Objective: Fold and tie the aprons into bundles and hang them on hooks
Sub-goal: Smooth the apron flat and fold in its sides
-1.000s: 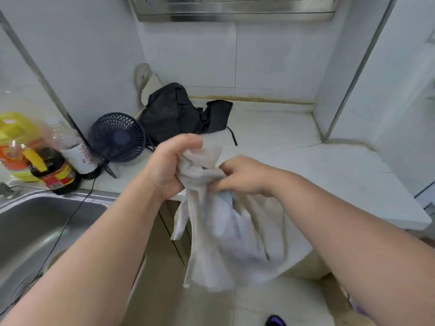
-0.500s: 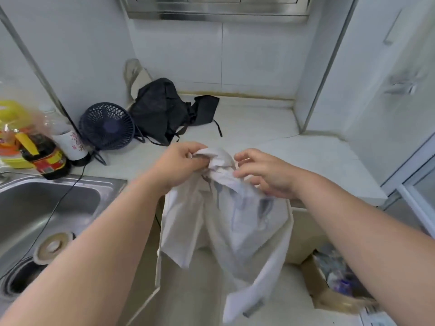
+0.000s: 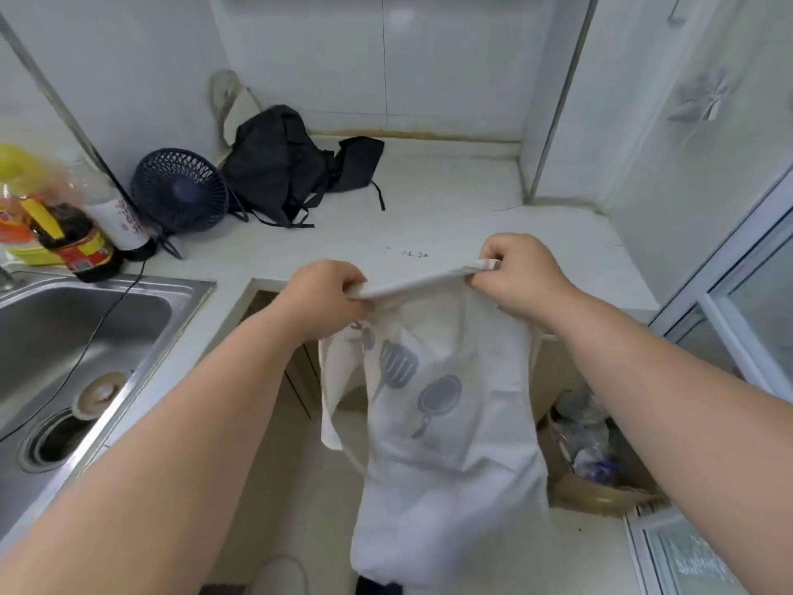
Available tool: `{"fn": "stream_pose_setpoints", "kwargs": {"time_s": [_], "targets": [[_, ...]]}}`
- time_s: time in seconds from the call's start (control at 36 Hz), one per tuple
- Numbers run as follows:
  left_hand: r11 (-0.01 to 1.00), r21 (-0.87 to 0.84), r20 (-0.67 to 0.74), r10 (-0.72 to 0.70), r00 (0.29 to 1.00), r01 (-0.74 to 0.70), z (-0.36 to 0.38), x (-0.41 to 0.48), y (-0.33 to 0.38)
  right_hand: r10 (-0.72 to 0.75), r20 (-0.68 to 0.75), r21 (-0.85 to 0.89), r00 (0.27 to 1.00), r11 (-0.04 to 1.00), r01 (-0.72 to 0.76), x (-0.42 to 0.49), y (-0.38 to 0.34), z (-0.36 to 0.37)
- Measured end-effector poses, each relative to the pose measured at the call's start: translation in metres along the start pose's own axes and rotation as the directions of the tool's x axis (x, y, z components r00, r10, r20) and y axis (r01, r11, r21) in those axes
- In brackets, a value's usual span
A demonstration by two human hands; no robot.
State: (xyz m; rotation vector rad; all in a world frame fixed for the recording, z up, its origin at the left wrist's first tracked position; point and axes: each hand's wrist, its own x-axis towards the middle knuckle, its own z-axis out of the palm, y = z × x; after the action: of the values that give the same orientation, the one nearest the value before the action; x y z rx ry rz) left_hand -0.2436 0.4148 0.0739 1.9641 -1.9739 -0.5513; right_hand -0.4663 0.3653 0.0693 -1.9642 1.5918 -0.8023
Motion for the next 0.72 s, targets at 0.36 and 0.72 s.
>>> {"fn": "stream_pose_setpoints", "kwargs": {"time_s": [0.36, 0.72], "targets": [[0.689, -0.65, 0.006, -0.418, 0.909, 0.321, 0.023, -0.009, 0.004, 0.121, -0.208, -0.134, 0.971, 0.979, -0.151, -0.018, 0.024, -0.009], [0.8, -0.598, -0.514, -0.422, 0.747, 0.04, 0.038, -0.001, 0.017, 0.143, -0.303, 0.388, 0.942, 0.922, -0.015, -0.021, 0.02, -0.013]]}}
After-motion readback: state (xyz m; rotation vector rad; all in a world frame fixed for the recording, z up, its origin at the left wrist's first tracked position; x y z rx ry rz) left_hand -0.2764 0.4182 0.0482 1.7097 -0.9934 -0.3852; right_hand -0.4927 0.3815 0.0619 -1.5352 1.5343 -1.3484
